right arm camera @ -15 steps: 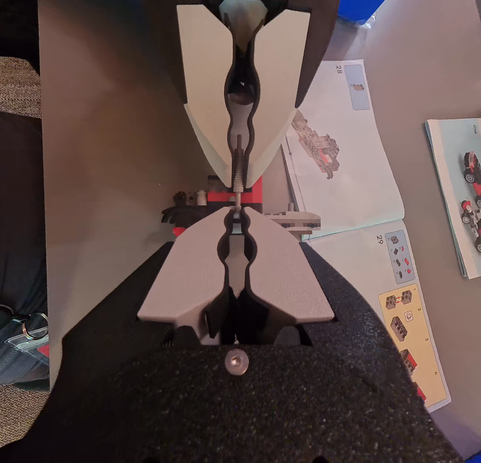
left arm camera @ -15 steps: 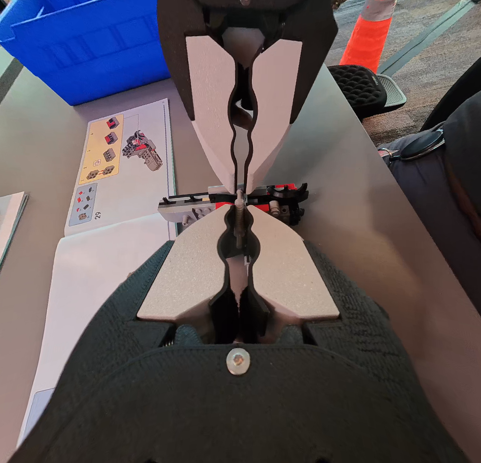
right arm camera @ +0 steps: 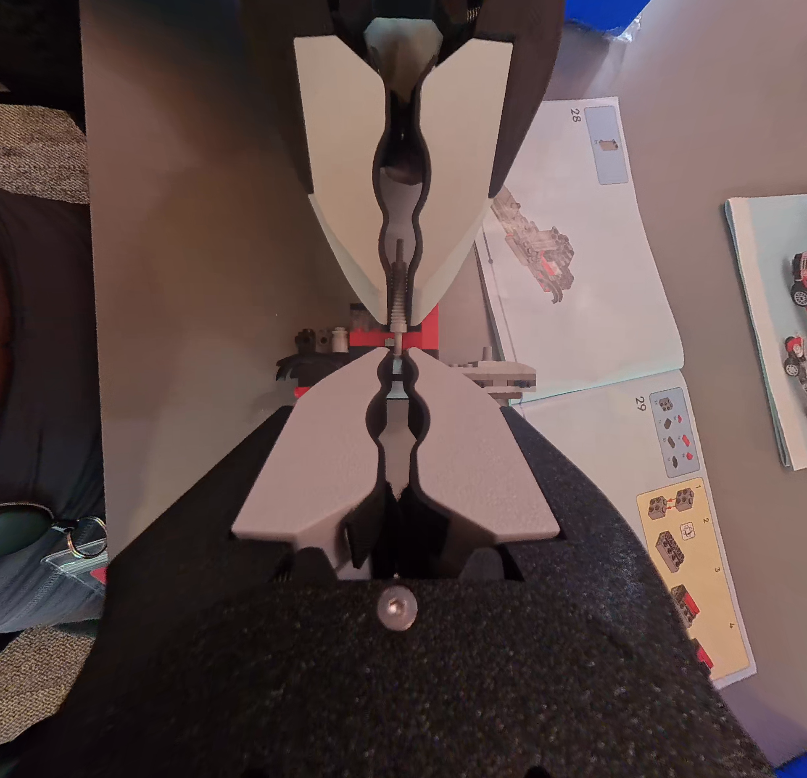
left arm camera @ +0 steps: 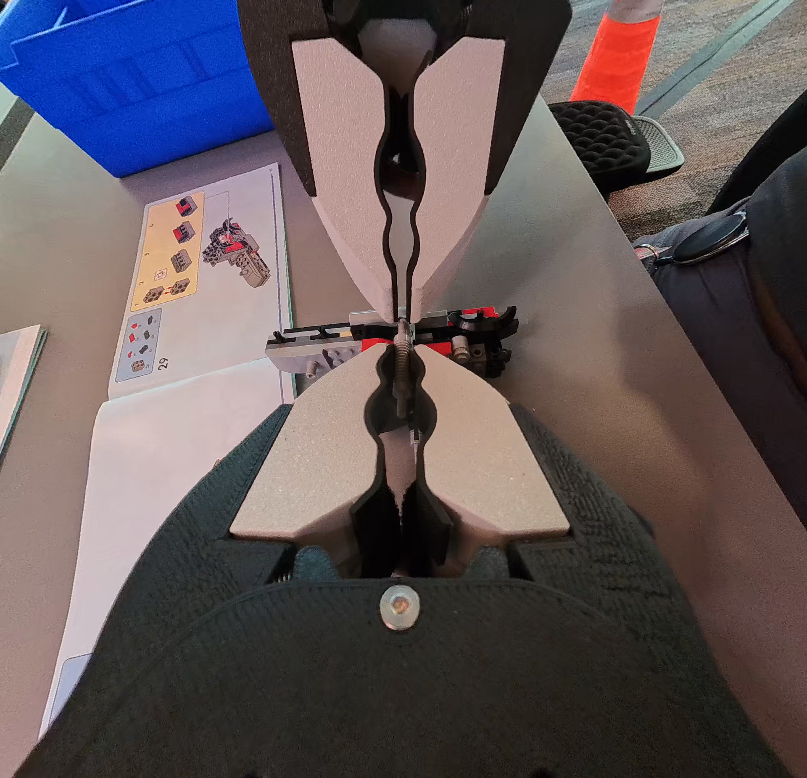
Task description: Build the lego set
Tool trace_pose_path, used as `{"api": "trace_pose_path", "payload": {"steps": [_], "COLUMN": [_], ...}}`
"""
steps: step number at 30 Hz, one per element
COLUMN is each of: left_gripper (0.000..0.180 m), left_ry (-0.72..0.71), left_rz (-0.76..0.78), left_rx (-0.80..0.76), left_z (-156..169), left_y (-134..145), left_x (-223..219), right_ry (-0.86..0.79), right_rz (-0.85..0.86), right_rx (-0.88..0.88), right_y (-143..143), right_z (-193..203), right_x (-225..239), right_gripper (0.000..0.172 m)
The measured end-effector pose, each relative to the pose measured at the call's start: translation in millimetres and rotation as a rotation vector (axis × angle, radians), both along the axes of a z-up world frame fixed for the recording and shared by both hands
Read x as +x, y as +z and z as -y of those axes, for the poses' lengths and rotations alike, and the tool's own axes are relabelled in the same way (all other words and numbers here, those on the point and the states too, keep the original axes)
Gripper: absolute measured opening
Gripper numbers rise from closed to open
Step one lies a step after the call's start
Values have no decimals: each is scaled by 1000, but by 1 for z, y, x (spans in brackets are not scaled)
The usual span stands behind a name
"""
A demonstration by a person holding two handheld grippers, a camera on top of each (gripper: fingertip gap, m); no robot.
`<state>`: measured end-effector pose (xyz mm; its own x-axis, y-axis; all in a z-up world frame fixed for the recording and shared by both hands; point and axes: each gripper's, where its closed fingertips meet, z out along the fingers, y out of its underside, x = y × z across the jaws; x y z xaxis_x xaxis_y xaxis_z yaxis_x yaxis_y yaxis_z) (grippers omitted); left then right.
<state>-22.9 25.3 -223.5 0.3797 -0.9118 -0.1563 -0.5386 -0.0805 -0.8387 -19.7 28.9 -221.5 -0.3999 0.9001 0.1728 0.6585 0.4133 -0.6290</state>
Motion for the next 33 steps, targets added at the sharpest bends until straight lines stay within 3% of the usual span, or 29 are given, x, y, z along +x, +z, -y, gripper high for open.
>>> {"api": "trace_pose_path", "payload": {"steps": [1,13,25,33], "left_gripper": [7,7,7,7], "left_ry": [-1,0,-14,-19], "left_rz": [1,-5,-34,-48], "left_rx": [-1,-20,19,36], "left_z": [0,0,0,0], "left_y": [0,-3,-4,-4], "left_x": [0,-2,-3,-3], "right_ry": [0,-14,-6,-25], "right_rz": [3,-35,-95,-125], "right_rx": [6,18,175,185], "right_y": [0,-1,0,0], "right_z": [0,0,0,0], "right_x": [0,-1,-1,-1], "right_gripper": [4,3,3,3]}}
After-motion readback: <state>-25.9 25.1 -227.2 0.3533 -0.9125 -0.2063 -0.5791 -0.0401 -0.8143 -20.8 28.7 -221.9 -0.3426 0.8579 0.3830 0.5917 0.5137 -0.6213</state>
